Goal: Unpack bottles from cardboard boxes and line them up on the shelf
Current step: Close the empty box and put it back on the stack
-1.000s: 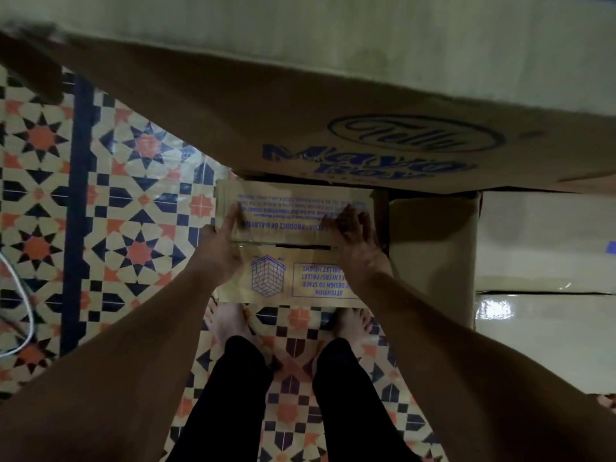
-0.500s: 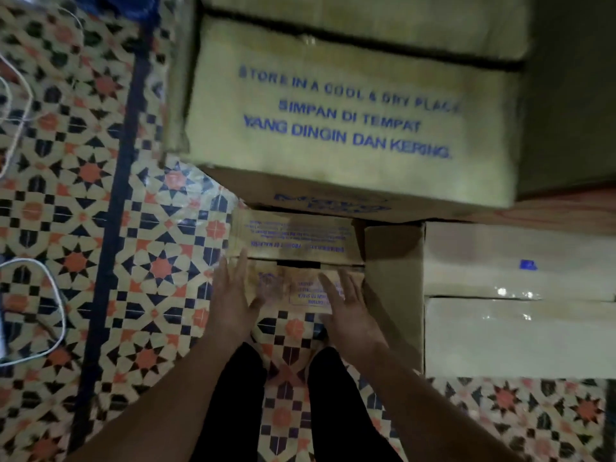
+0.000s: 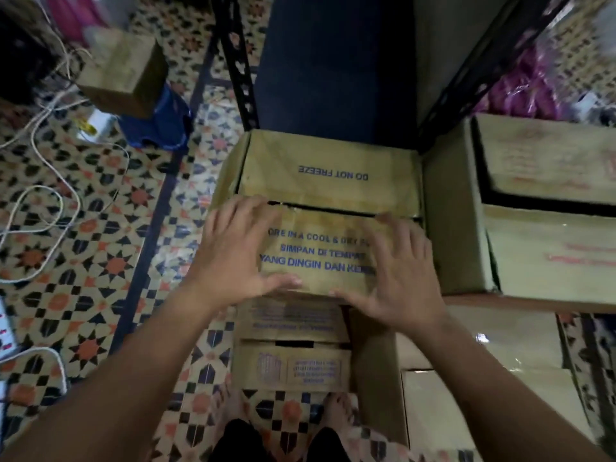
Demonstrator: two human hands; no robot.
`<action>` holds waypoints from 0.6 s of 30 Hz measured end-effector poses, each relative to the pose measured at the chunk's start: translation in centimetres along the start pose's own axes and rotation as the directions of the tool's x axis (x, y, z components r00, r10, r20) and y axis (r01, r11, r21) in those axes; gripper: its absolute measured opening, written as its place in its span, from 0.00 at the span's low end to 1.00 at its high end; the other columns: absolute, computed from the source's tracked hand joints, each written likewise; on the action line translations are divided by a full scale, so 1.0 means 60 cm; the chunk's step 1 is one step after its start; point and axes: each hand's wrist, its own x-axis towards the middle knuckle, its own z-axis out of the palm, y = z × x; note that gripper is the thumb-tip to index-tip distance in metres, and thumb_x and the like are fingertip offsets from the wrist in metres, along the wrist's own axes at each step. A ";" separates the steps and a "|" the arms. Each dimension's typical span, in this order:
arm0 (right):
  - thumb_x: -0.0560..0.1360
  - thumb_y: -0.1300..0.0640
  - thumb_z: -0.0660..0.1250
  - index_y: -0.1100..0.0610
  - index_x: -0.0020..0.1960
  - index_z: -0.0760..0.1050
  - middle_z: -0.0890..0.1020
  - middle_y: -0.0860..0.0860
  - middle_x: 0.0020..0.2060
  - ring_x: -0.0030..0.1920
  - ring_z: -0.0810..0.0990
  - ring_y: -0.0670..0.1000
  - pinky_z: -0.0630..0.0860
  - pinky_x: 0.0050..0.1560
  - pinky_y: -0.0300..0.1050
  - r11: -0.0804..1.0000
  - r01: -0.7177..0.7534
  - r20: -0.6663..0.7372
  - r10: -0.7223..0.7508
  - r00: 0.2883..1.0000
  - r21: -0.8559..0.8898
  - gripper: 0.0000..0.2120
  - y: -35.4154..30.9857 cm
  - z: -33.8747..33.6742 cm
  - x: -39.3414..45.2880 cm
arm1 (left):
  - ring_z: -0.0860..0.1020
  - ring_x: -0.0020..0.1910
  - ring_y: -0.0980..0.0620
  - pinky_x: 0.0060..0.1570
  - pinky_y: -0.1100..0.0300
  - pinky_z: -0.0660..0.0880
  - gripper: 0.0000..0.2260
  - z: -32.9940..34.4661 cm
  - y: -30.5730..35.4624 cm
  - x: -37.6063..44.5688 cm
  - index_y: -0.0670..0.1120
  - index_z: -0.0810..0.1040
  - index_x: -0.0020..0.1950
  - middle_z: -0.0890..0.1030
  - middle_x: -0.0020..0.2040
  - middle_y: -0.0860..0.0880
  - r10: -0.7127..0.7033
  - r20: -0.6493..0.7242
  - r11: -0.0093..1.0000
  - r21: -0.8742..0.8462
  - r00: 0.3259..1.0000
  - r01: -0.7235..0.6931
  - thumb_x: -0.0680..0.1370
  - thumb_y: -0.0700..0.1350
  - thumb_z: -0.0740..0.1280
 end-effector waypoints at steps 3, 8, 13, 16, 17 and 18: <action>0.61 0.12 0.49 0.48 0.78 0.58 0.64 0.55 0.72 0.73 0.62 0.61 0.60 0.73 0.61 0.992 -0.105 0.184 0.117 0.976 -0.072 0.57 0.046 0.006 0.039 | 0.58 0.78 0.45 0.79 0.46 0.48 0.55 -0.002 -0.016 0.044 0.59 0.57 0.81 0.59 0.79 0.49 0.071 0.223 0.988 0.120 0.972 -0.100 0.61 0.88 0.52; 0.64 0.14 0.46 0.49 0.75 0.62 0.68 0.54 0.67 0.70 0.65 0.57 0.53 0.75 0.60 0.983 -0.145 0.179 0.164 0.970 -0.116 0.52 0.068 0.027 0.035 | 0.64 0.76 0.46 0.80 0.46 0.45 0.59 0.007 -0.017 0.041 0.54 0.56 0.83 0.67 0.75 0.47 0.075 0.217 0.967 0.221 0.973 -0.124 0.61 0.88 0.46; 0.65 0.15 0.47 0.51 0.77 0.59 0.68 0.56 0.69 0.71 0.64 0.57 0.62 0.73 0.61 0.975 -0.218 0.233 0.220 0.947 -0.033 0.53 0.060 0.034 0.029 | 0.63 0.78 0.44 0.77 0.31 0.42 0.61 0.013 -0.013 0.033 0.54 0.55 0.83 0.66 0.77 0.45 -0.042 0.244 0.973 0.230 0.969 -0.016 0.58 0.89 0.44; 0.65 0.14 0.46 0.51 0.78 0.57 0.64 0.54 0.74 0.75 0.61 0.57 0.65 0.73 0.62 0.965 -0.261 0.262 0.244 0.934 0.031 0.54 0.055 0.038 0.018 | 0.59 0.78 0.46 0.73 0.37 0.66 0.60 0.013 -0.014 0.022 0.55 0.54 0.82 0.62 0.78 0.46 -0.079 0.276 0.994 0.099 0.958 0.054 0.57 0.89 0.48; 0.65 0.14 0.45 0.50 0.78 0.57 0.64 0.54 0.74 0.76 0.60 0.57 0.65 0.73 0.62 0.962 -0.271 0.274 0.252 0.928 0.032 0.55 0.052 0.038 0.015 | 0.59 0.78 0.46 0.68 0.41 0.72 0.60 0.012 -0.013 0.018 0.55 0.53 0.82 0.61 0.78 0.47 -0.088 0.282 0.994 0.081 0.955 0.067 0.57 0.89 0.49; 0.65 0.14 0.45 0.50 0.78 0.56 0.64 0.53 0.75 0.76 0.60 0.56 0.66 0.72 0.62 0.960 -0.279 0.281 0.260 0.924 0.027 0.55 0.049 0.037 0.013 | 0.59 0.78 0.47 0.64 0.43 0.76 0.60 0.009 -0.011 0.014 0.56 0.52 0.82 0.61 0.77 0.47 -0.091 0.285 0.994 0.076 0.954 0.072 0.57 0.89 0.49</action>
